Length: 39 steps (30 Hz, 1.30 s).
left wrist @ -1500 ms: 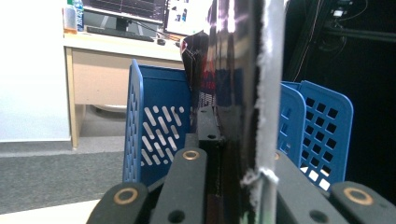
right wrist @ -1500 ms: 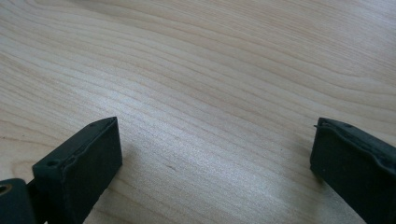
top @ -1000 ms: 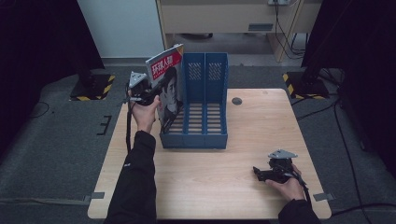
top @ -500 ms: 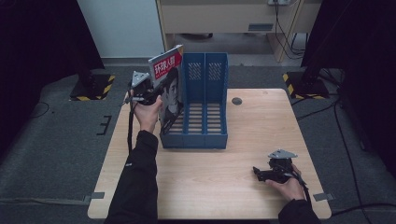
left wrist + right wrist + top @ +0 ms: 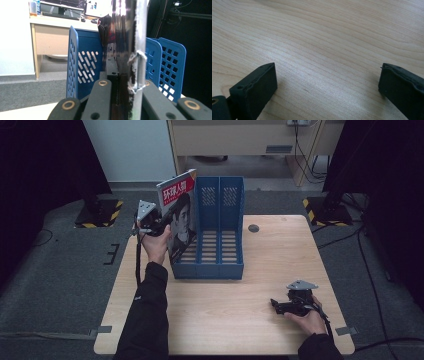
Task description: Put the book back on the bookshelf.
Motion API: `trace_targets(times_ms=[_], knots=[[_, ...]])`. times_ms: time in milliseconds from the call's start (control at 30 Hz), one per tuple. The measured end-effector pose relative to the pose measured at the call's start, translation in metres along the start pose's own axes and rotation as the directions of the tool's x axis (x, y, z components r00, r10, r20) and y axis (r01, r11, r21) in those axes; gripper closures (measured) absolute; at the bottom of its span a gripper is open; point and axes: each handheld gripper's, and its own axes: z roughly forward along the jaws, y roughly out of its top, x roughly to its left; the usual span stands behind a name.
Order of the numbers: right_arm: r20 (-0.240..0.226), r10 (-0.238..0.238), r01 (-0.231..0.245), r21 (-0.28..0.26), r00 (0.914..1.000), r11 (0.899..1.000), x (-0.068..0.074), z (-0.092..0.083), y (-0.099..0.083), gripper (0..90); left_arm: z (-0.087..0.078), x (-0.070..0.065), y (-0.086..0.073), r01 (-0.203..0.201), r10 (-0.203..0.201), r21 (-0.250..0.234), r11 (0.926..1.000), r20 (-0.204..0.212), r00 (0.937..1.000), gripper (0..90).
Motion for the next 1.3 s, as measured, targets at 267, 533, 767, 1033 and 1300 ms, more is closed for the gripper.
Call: trace_targets(times_ms=[267,533,767,1033,1300], knots=[[-0.004,-0.003,0.003,0.001,1.0,1.0,0.0,0.0,0.0,2.5,0.001,0.001,-0.002,-0.016,0.016,-0.014,0.9998,0.0,0.9999,86.2],[-0.003,-0.007,0.007,0.001,1.0,1.0,0.0,0.0,0.0,2.8,-0.001,-0.003,0.007,-0.057,0.058,0.125,0.9905,-0.008,0.9983,80.8],[-0.003,-0.008,0.008,0.001,1.0,1.0,0.0,0.0,0.0,2.8,-0.002,0.006,-0.002,-0.024,0.038,0.25,0.9678,-0.052,0.9979,76.8],[-0.004,-0.008,0.008,0.001,1.0,1.0,0.0,0.0,0.0,2.8,-0.001,0.014,-0.007,0.036,-0.011,0.281,0.959,-0.092,0.9957,85.7],[-0.004,-0.013,0.013,-0.001,0.9999,1.0,0.001,0.0,0.0,2.8,-0.009,0.01,-0.013,0.061,-0.048,0.21,0.9758,-0.064,0.9968,86.4]])
